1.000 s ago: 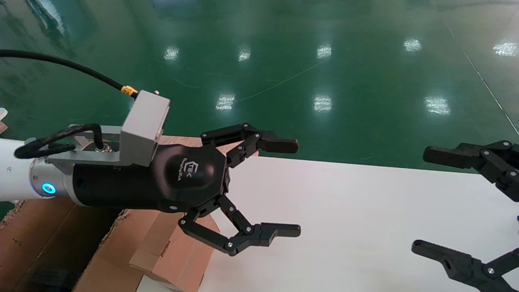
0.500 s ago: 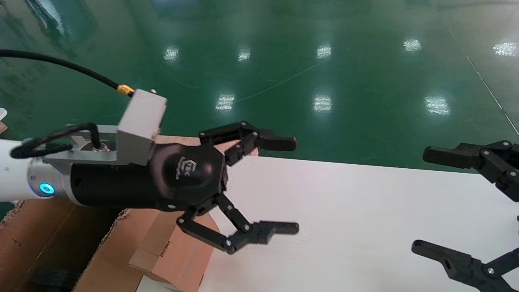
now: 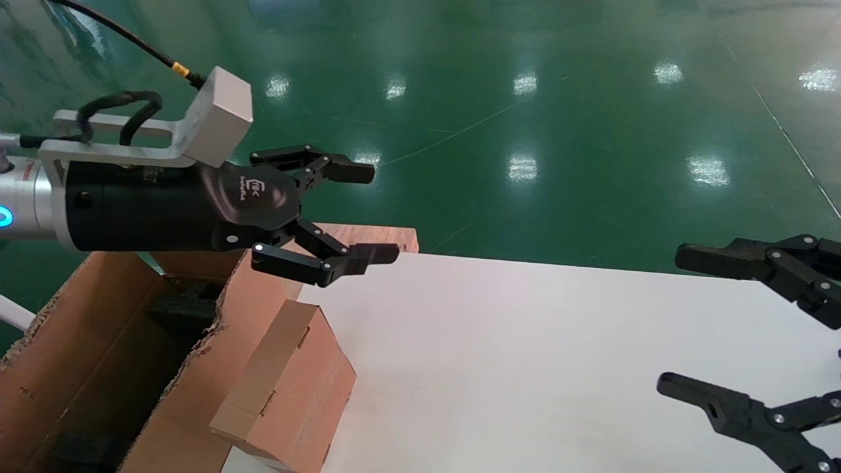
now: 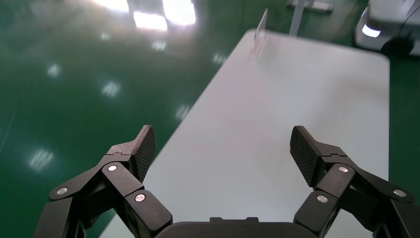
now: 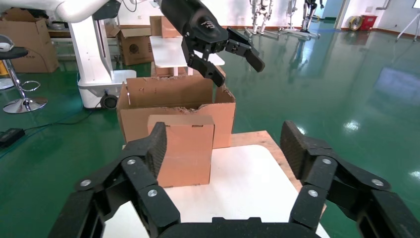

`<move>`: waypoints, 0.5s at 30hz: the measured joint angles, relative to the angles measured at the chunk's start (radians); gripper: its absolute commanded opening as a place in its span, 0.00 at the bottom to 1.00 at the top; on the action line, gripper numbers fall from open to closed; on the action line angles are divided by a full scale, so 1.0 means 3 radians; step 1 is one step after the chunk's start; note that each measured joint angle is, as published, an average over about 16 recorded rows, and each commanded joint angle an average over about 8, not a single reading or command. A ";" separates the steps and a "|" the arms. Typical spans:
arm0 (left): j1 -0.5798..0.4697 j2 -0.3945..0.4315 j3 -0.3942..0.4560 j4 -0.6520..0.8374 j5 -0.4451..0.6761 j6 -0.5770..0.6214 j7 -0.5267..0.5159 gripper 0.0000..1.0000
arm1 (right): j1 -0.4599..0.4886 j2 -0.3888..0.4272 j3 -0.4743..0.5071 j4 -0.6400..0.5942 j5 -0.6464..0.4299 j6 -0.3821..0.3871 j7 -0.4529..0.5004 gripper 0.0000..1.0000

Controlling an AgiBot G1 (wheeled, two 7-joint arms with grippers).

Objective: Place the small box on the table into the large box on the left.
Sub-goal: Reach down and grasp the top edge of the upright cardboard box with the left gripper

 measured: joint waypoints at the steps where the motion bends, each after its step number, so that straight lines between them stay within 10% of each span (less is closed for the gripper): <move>1: -0.0059 -0.0009 0.0023 -0.0013 0.0059 0.0024 -0.0059 1.00 | 0.0000 0.0000 0.0000 0.0000 0.0000 0.0000 0.0000 0.00; 15: -0.0589 0.0066 0.0342 -0.0037 0.0735 0.0319 -0.0545 1.00 | 0.0000 0.0000 0.0000 -0.0001 0.0001 0.0001 -0.0001 0.00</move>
